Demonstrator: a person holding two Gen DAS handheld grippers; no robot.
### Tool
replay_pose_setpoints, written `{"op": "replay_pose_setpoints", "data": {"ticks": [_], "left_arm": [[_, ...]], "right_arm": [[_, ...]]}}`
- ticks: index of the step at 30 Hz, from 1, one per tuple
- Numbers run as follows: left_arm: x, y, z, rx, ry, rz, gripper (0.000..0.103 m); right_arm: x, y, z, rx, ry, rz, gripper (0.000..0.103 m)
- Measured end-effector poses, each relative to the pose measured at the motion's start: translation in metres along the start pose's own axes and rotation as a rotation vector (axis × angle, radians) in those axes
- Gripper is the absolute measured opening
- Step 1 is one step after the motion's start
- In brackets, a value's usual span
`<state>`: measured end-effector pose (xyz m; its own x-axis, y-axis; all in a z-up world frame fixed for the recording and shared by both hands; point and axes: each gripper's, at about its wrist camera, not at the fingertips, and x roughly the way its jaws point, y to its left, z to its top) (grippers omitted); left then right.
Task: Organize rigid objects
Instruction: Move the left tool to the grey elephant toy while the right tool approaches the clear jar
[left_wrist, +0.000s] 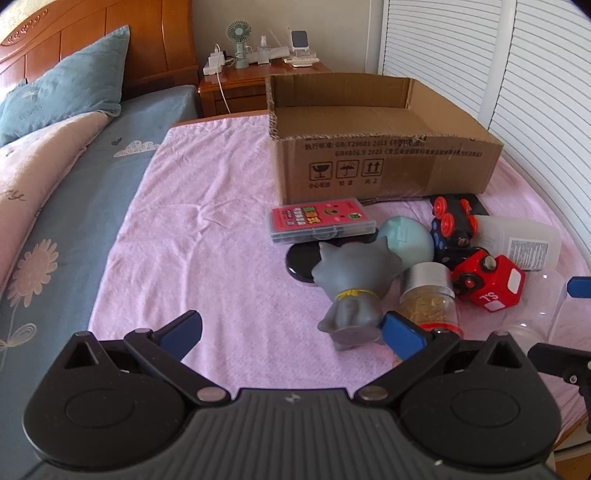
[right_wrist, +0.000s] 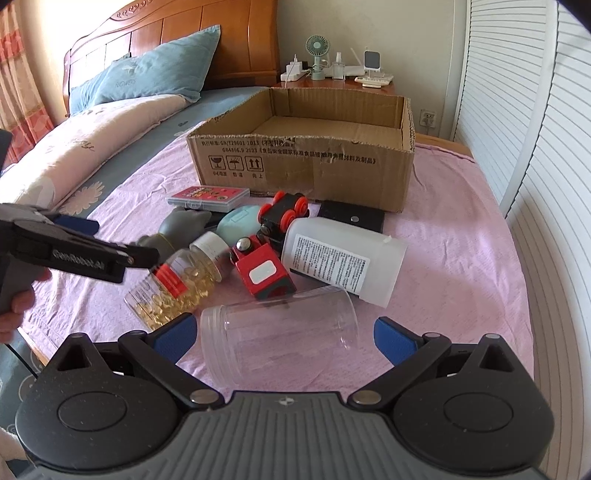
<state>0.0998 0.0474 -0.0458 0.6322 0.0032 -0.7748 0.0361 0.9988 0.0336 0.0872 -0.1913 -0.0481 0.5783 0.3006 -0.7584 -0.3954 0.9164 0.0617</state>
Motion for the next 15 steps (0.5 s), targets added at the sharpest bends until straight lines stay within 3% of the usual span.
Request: {"op": "replay_pose_setpoints", "data": {"ticks": [3, 15], "left_arm": [[-0.004, 0.005, 0.001, 0.022, -0.015, 0.041, 0.103], [0.012, -0.005, -0.005, 0.084, -0.064, -0.025, 0.103]], "right_arm": [[0.002, 0.0, -0.001, -0.006, 0.004, 0.008, 0.103], [0.012, 0.01, -0.003, -0.064, 0.009, -0.016, 0.103]]}}
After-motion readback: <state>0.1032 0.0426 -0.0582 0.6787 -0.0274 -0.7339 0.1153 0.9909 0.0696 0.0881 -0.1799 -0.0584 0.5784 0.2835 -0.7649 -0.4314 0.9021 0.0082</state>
